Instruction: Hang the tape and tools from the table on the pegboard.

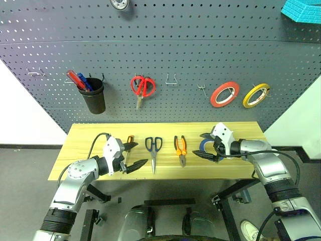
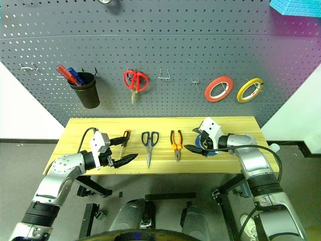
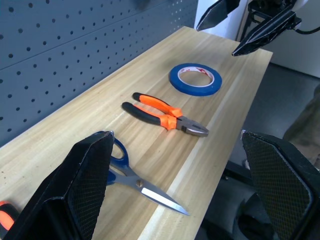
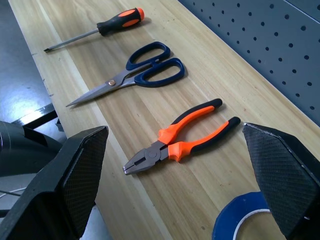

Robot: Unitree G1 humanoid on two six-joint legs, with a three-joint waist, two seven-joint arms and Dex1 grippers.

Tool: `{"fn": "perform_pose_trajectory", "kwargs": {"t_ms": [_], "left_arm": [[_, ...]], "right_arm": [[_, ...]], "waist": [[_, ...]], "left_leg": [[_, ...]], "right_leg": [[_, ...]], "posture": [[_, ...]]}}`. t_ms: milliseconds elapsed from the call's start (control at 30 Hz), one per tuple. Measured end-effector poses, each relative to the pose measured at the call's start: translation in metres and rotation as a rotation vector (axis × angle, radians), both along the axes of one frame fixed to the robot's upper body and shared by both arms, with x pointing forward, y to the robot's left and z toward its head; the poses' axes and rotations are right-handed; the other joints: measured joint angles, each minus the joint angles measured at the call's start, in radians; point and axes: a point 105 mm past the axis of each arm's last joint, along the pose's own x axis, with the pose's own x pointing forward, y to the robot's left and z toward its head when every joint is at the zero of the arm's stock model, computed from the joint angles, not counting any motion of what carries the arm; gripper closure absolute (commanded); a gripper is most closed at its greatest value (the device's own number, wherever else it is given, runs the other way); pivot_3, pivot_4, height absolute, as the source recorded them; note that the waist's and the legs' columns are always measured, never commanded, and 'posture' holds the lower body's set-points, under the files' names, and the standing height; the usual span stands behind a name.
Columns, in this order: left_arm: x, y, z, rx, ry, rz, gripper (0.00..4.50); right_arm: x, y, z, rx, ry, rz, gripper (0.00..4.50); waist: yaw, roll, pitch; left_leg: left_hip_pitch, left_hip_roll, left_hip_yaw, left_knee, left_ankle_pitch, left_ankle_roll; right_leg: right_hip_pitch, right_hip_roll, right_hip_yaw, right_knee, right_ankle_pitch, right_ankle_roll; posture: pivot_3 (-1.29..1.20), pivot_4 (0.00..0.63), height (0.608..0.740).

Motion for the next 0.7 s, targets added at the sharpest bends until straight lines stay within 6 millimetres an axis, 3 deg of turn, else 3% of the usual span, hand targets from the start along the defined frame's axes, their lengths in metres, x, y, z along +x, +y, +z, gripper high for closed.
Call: {"fn": "perform_pose_trajectory", "kwargs": {"t_ms": [500, 700], "left_arm": [[0.001, 0.000, 0.001, 0.009, -0.008, 0.000, 0.25], [0.003, 0.014, -0.020, 0.106, 0.002, 0.037, 0.25]], "right_arm": [[0.002, -0.006, -0.008, -0.033, 0.041, -0.054, 0.00], [0.004, -0.011, -0.023, -0.095, 0.124, -0.122, 0.00]], "waist": [[-0.001, 0.000, 0.000], [-0.003, 0.000, 0.000]], "left_leg": [[0.000, 0.000, 0.000, 0.000, 0.000, 0.000], [0.000, 0.000, 0.000, 0.000, 0.000, 0.000]], "right_leg": [[0.000, 0.000, 0.000, 0.000, 0.000, 0.000], [0.000, 0.000, 0.000, 0.000, 0.000, 0.000]], "posture": [[0.11, 0.044, 0.740], [0.11, 0.057, 0.740]]}}
